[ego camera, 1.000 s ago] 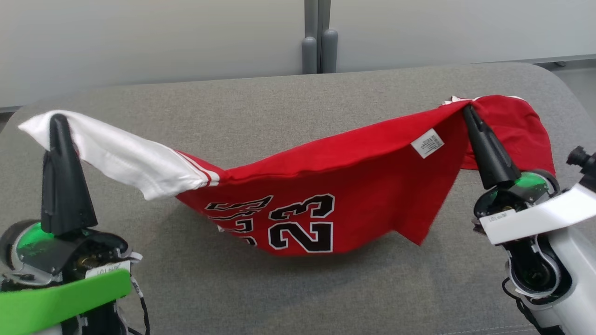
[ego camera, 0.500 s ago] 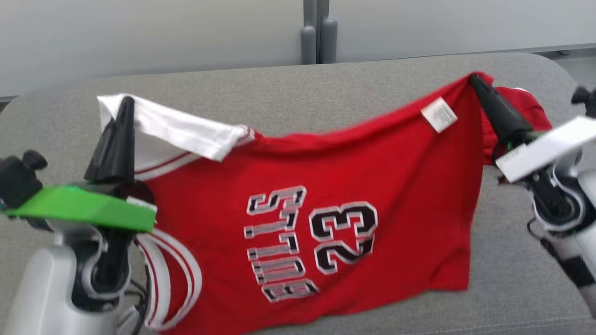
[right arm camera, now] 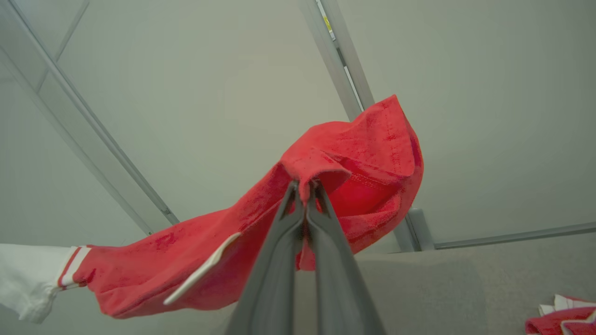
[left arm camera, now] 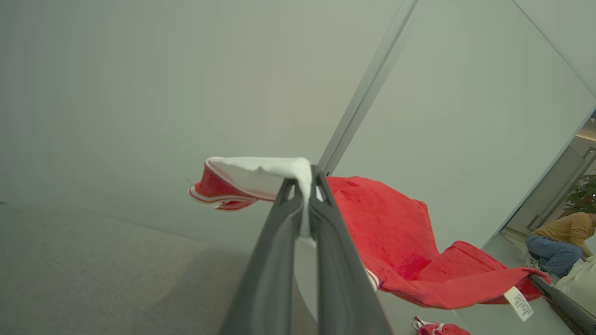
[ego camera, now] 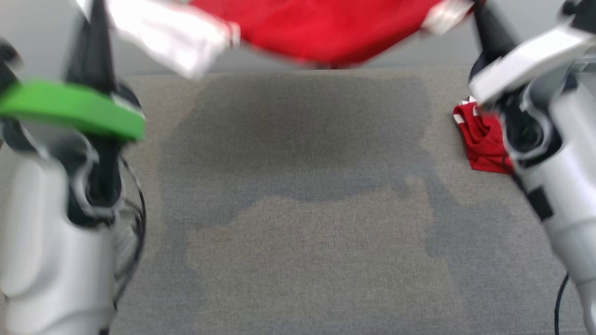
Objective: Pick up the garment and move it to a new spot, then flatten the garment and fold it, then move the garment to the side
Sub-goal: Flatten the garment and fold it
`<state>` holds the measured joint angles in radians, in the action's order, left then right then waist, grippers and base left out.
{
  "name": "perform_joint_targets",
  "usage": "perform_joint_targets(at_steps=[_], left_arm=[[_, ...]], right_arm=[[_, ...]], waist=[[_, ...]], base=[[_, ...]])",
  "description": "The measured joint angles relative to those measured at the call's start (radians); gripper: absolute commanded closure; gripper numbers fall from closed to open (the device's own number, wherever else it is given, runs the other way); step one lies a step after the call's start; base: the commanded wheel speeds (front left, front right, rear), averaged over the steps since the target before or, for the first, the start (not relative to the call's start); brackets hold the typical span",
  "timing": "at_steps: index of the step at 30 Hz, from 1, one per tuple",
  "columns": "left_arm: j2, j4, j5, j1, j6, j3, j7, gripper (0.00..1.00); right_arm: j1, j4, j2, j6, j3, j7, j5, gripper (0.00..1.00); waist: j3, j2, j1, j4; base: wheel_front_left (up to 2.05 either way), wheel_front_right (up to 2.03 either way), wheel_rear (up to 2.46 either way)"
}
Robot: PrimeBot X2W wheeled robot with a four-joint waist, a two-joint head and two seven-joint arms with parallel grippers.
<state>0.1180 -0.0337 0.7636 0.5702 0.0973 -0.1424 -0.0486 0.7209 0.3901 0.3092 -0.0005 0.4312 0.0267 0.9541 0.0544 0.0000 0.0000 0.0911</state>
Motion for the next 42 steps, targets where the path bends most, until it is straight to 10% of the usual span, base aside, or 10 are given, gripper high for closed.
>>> perform_joint_targets(at_steps=[13,21,42], left_arm=[[-0.075,-0.197,0.053,-0.436,0.009,-0.076,0.053,1.0],[-0.072,-0.177,0.091,-0.448,-0.02,-0.06,0.124,1.0],[-0.053,-0.081,0.058,-0.729,-0.033,-0.06,0.209,1.0]], right_arm=[[-0.284,0.257,-0.048,0.055,0.073,-0.008,0.033,1.0],[-0.297,0.258,-0.051,0.114,0.088,0.054,0.032,1.0],[-0.57,0.181,0.014,0.123,0.131,0.193,-0.008,1.0]], waist=[[0.078,0.0,0.0,0.004],[0.059,0.0,0.0,0.013],[-0.058,0.0,0.0,0.025]], base=[[0.0,0.0,0.0],[0.0,0.0,0.0],[0.0,0.0,0.0]])
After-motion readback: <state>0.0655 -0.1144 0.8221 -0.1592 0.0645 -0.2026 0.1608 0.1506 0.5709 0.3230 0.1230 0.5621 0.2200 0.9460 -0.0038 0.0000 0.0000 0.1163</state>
